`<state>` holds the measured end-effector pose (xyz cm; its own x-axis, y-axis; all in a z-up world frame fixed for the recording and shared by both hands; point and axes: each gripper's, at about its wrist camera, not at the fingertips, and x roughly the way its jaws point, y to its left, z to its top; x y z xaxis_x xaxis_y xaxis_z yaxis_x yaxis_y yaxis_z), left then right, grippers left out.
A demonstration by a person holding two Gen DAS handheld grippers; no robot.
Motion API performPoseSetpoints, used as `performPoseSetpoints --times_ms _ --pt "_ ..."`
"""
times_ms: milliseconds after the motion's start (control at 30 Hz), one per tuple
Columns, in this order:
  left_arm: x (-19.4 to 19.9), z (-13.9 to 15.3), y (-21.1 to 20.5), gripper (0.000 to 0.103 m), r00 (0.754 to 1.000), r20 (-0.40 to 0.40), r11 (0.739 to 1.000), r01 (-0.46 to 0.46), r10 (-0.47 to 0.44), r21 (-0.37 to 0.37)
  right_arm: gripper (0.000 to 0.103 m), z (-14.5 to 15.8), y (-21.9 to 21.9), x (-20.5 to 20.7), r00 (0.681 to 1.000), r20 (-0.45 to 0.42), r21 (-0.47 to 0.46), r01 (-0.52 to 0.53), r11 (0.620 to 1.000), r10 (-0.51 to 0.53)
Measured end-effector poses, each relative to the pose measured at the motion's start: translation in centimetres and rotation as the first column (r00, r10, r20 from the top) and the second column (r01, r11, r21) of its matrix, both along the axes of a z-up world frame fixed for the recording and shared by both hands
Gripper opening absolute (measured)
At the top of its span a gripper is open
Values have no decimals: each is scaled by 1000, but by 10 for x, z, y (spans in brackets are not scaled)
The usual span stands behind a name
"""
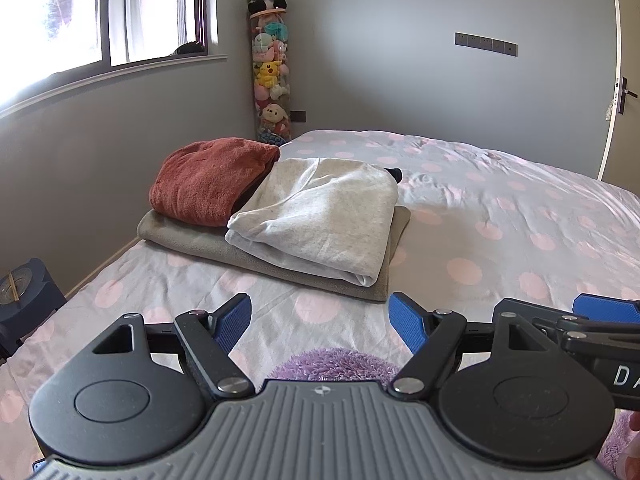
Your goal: Fold clothes
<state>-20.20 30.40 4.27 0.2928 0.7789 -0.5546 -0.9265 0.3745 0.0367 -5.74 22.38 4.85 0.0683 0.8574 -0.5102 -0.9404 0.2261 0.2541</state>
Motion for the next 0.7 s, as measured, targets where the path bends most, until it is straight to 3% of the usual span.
performPoseSetpoints --times_ms 700 --pt "-6 1 -4 75 1000 7 1000 -13 13 2 92 0 -4 -2 1000 2 7 1 1000 -1"
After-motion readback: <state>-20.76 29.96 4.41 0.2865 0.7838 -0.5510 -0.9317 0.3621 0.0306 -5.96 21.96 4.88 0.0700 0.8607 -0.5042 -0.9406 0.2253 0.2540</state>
